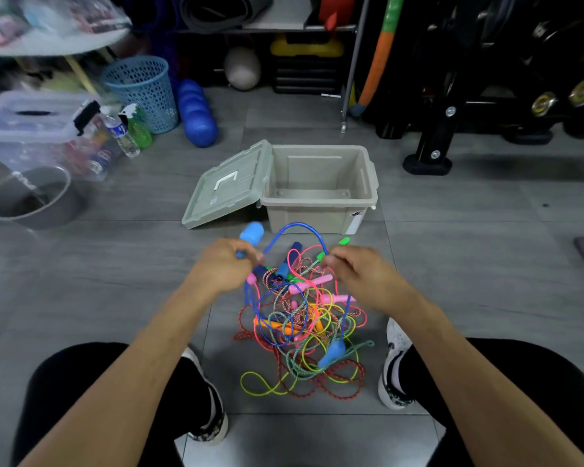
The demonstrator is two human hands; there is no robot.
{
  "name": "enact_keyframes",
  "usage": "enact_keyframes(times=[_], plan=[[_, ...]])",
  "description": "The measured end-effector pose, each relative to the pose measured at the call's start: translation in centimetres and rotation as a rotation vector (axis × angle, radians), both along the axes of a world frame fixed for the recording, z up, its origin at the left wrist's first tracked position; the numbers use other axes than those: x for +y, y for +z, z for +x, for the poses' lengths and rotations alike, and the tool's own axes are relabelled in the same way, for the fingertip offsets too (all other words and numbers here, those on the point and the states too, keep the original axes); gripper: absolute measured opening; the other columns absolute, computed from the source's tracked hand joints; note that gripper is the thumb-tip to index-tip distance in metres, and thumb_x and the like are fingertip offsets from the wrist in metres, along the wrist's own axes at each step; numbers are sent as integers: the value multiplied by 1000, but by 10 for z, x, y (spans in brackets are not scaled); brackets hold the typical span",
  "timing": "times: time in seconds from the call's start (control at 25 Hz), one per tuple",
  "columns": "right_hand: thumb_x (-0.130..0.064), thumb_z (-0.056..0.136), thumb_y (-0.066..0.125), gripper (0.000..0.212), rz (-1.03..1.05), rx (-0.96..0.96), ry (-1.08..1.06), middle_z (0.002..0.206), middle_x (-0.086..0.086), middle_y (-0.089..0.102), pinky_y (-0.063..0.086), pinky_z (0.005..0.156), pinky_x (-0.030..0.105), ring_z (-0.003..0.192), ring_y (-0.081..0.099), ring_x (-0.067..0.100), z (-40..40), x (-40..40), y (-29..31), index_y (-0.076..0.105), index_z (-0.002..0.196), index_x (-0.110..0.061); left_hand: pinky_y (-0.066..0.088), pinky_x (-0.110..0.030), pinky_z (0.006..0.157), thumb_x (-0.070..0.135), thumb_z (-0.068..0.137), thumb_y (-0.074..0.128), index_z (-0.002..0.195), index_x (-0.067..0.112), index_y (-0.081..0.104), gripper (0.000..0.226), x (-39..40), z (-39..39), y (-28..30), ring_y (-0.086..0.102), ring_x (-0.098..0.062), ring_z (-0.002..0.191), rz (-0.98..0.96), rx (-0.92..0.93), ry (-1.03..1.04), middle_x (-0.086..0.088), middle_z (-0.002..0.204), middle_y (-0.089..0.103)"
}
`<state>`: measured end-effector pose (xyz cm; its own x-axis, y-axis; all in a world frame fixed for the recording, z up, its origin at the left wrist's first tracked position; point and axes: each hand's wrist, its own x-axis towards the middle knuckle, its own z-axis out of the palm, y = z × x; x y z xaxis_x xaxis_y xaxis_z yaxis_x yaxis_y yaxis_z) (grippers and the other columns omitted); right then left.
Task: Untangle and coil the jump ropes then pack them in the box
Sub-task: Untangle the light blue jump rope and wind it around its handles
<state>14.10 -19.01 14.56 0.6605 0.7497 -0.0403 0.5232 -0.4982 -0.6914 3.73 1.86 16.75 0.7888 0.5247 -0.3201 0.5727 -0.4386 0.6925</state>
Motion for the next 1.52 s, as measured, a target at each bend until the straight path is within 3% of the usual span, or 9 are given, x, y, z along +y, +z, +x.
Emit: enact_keyframes(times=[0.2,0.36,0.6,0.72,0.84,1.0,1.16,1.36,1.52], plan=[[-18,95,47,26,252,-129,55,68,0,48,33,62,11,67,45,3,-8,9,17,60,77,-3,37,-6,50,15,82,73,111,24,70,30,-23,-2,9,54,7,56,-289,-154,-131,4,94,66],[-21,95,48,28,259,-79,56,69,6,54,36,62,20,65,47,13,-9,11,15,62,79,-2,44,-24,70,23,82,74,81,26,73,3,-35,-1,10,57,-2,65,-85,-308,-258,7,79,69],[-28,97,48,31,-35,156,-34,79,20,63,50,71,44,78,61,35,6,0,-15,57,79,-5,30,-16,41,12,92,62,81,20,69,15,-22,7,18,37,-7,43,-399,-510,210,14,53,59],[-25,98,45,31,-57,165,-52,80,21,62,50,71,41,77,61,36,4,1,-18,54,80,-1,36,-16,46,13,90,62,72,22,66,21,-4,2,10,44,-3,45,-139,-217,103,13,62,63],[-27,98,47,32,54,94,-5,69,18,55,39,57,30,57,48,17,-4,8,0,55,79,-2,43,-20,74,21,84,70,91,22,72,7,-3,-5,-4,62,-17,87,178,178,-155,-3,104,67],[-23,97,50,24,113,28,97,60,2,49,36,55,25,56,42,11,-13,13,15,62,82,-9,42,-17,86,33,76,79,99,34,73,24,-20,-4,7,62,1,99,-98,-189,-205,14,102,69],[-22,96,52,22,172,79,68,57,3,47,35,53,29,53,39,9,-12,11,18,65,83,-10,47,-32,78,29,79,76,88,26,76,10,-31,-4,5,62,-10,84,29,-280,-317,7,86,67],[-22,95,54,19,132,179,-50,72,6,65,50,66,33,68,61,19,3,2,9,62,83,-9,38,-13,49,12,87,68,81,21,73,13,-26,3,15,45,-3,48,-201,-516,40,11,64,58],[-18,96,52,20,-8,115,-65,72,0,65,51,73,39,72,61,19,8,0,-5,58,77,-17,31,-18,46,16,91,63,73,27,71,23,-2,3,15,37,-14,53,-302,-445,290,-5,71,57]])
